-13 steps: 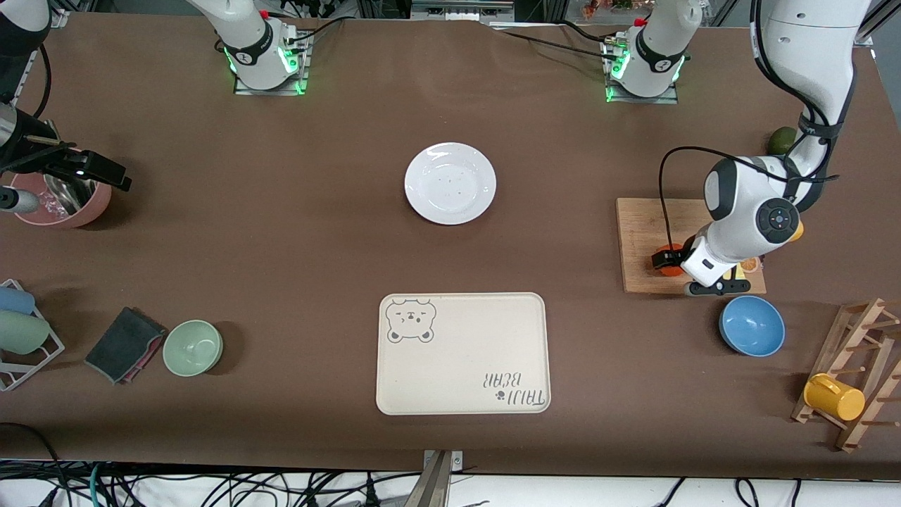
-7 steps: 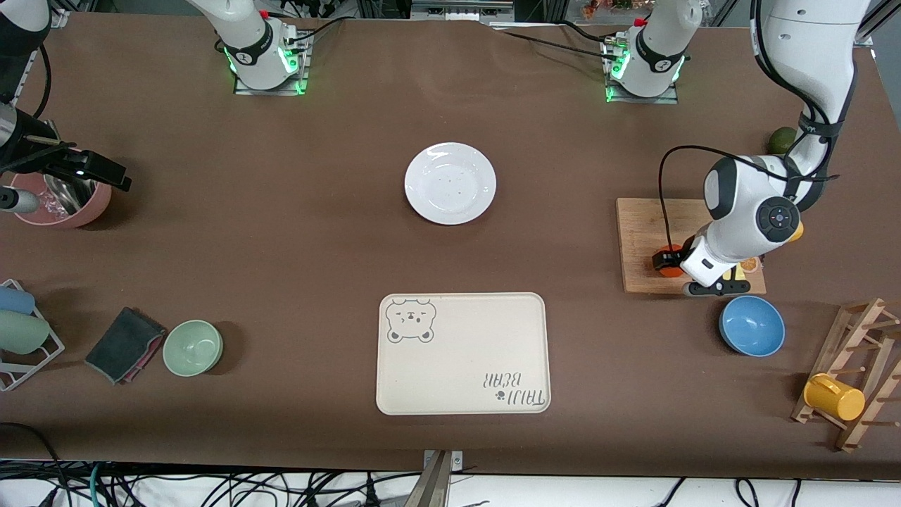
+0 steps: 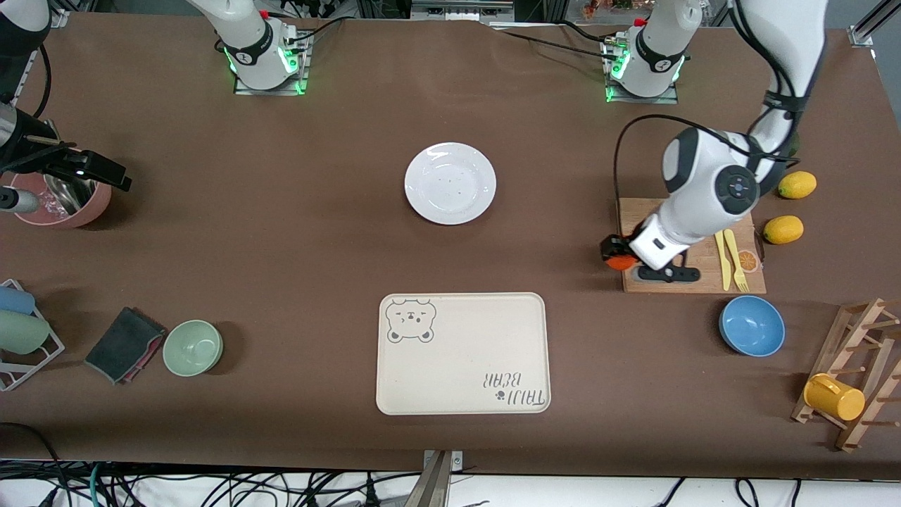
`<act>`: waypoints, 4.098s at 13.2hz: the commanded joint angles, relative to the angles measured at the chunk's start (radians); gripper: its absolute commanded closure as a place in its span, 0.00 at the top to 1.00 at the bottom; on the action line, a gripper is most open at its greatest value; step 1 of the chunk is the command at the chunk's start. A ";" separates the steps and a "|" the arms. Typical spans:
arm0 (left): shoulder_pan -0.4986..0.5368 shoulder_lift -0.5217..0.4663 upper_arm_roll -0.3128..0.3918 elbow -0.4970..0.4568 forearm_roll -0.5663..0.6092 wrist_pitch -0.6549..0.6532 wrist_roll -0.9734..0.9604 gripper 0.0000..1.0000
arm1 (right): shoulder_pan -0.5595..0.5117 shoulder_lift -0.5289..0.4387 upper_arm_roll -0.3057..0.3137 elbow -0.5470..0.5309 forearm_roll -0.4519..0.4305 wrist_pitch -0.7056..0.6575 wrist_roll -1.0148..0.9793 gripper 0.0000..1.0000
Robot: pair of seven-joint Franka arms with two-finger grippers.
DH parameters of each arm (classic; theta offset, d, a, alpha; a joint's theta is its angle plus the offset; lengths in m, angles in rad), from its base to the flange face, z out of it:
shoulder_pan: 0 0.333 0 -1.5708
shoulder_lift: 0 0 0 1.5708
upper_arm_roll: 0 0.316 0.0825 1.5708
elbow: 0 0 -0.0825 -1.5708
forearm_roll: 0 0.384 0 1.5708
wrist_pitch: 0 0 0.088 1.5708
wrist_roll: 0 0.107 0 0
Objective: Place orange and plate with both arms
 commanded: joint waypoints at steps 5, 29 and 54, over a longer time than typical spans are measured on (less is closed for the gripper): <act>-0.112 0.008 -0.101 -0.009 -0.109 0.003 -0.247 0.00 | 0.001 -0.008 0.003 0.002 -0.012 -0.008 0.009 1.00; -0.442 0.263 -0.190 0.063 -0.204 0.284 -0.775 0.00 | 0.001 -0.008 0.003 0.002 -0.011 -0.009 0.007 1.00; 0.015 -0.361 0.031 0.218 0.075 -0.380 -0.377 1.00 | 0.001 -0.008 0.003 0.002 -0.012 -0.009 0.007 1.00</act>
